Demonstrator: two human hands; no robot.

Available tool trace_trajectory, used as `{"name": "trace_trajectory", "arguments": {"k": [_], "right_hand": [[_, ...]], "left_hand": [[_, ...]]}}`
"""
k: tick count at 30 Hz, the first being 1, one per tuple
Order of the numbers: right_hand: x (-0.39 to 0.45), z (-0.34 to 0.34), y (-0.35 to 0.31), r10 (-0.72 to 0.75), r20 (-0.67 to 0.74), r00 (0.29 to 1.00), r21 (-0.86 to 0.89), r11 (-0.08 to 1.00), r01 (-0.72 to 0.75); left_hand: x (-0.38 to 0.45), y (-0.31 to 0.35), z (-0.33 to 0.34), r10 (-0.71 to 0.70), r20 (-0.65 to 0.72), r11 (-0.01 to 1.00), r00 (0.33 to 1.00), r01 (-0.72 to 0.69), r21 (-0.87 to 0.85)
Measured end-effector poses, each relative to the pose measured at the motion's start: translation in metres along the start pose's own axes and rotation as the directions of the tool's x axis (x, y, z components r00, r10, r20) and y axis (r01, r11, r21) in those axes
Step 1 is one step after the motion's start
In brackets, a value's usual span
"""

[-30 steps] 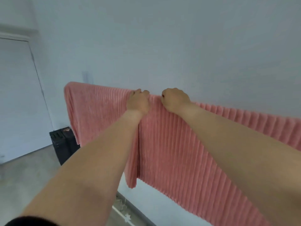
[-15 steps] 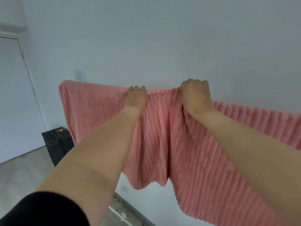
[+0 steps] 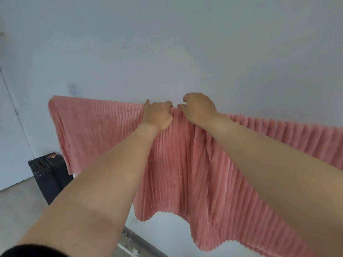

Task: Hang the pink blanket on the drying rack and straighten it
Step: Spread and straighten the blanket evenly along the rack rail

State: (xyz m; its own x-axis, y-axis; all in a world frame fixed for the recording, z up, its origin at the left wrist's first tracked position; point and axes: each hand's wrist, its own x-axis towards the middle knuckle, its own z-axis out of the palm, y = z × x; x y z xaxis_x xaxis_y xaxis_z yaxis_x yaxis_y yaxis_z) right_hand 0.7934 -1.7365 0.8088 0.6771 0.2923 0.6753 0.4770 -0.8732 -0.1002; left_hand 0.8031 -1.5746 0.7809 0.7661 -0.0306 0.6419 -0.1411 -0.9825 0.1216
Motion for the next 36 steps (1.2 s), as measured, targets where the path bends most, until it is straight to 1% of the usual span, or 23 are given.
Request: {"name": "trace_trajectory", "arguments": {"k": [2, 4, 8, 10, 12, 14, 16, 18, 19, 21, 24, 26, 28, 30, 32, 33, 34, 36], "right_hand": [[0.003, 0.007, 0.002, -0.012, 0.041, 0.999, -0.017, 1.000, 0.013], [0.000, 0.008, 0.009, -0.009, 0.012, 1.000, -0.015, 1.000, 0.010], [-0.014, -0.002, 0.020, -0.092, -0.051, 0.994, -0.191, 0.978, 0.081], [-0.024, -0.013, 0.032, -0.078, -0.070, 0.995, -0.259, 0.964, 0.058], [-0.031, -0.023, 0.050, -0.051, -0.109, 0.993, -0.305, 0.952, 0.015], [-0.035, -0.031, 0.065, -0.007, -0.124, 0.992, -0.285, 0.958, -0.028], [-0.040, -0.036, 0.075, 0.050, -0.103, 0.993, -0.215, 0.974, -0.071], [-0.045, -0.039, 0.082, 0.086, -0.087, 0.992, -0.179, 0.979, -0.101], [-0.047, -0.041, 0.085, 0.097, -0.091, 0.991, -0.167, 0.980, -0.111], [-0.053, -0.048, 0.087, 0.105, -0.096, 0.990, -0.113, 0.987, -0.115], [-0.057, -0.062, 0.095, 0.128, -0.147, 0.981, -0.032, 0.990, -0.134], [-0.060, -0.074, 0.107, 0.164, -0.189, 0.968, -0.035, 0.984, -0.174], [-0.068, -0.087, 0.120, 0.194, -0.229, 0.954, -0.061, 0.975, -0.213], [-0.081, -0.102, 0.135, 0.219, -0.268, 0.938, -0.102, 0.962, -0.253], [-0.102, -0.118, 0.156, 0.256, -0.337, 0.906, -0.149, 0.936, -0.319], [-0.112, -0.124, 0.166, 0.263, -0.379, 0.887, -0.180, 0.920, -0.349], [-0.129, -0.136, 0.181, 0.278, -0.415, 0.866, -0.229, 0.889, -0.396], [-0.154, -0.147, 0.200, 0.286, -0.443, 0.849, -0.308, 0.841, -0.444]], "left_hand": [[0.000, -0.004, 0.002, -0.017, 0.031, 0.998, 0.999, 0.015, 0.055], [-0.002, -0.012, 0.006, -0.034, 0.024, 0.997, 0.999, 0.032, 0.071], [-0.007, -0.013, 0.010, 0.019, -0.037, 0.999, 0.999, -0.017, 0.047], [-0.007, -0.012, 0.012, 0.027, -0.041, 0.998, 0.999, -0.024, 0.060], [-0.005, -0.012, 0.013, -0.003, -0.033, 0.998, 0.999, 0.005, 0.059], [-0.002, -0.012, 0.011, -0.056, -0.007, 0.997, 0.998, 0.056, 0.060], [0.001, -0.006, 0.007, -0.113, 0.021, 0.992, 0.993, 0.111, 0.054], [0.001, 0.005, 0.002, -0.135, 0.023, 0.991, 0.991, 0.135, 0.006], [-0.001, 0.013, 0.001, -0.112, 0.009, 0.993, 0.994, 0.112, -0.031], [-0.005, 0.036, 0.001, 0.010, -0.052, 0.994, 0.999, -0.016, -0.110], [-0.010, 0.087, 0.002, 0.186, -0.196, 0.941, 0.963, -0.232, -0.246], [-0.009, 0.125, 0.002, 0.234, -0.298, 0.884, 0.925, -0.330, -0.331], [-0.008, 0.167, 0.000, 0.246, -0.353, 0.843, 0.903, -0.379, -0.383], [-0.009, 0.209, -0.004, 0.264, -0.313, 0.840, 0.912, -0.377, -0.391], [-0.013, 0.255, -0.004, 0.309, -0.167, 0.860, 0.936, -0.350, -0.372], [-0.016, 0.274, -0.002, 0.347, -0.088, 0.861, 0.934, -0.354, -0.365], [-0.022, 0.300, 0.001, 0.398, -0.032, 0.849, 0.917, -0.381, -0.365], [-0.032, 0.322, 0.005, 0.454, -0.029, 0.844, 0.890, -0.441, -0.306]]}}
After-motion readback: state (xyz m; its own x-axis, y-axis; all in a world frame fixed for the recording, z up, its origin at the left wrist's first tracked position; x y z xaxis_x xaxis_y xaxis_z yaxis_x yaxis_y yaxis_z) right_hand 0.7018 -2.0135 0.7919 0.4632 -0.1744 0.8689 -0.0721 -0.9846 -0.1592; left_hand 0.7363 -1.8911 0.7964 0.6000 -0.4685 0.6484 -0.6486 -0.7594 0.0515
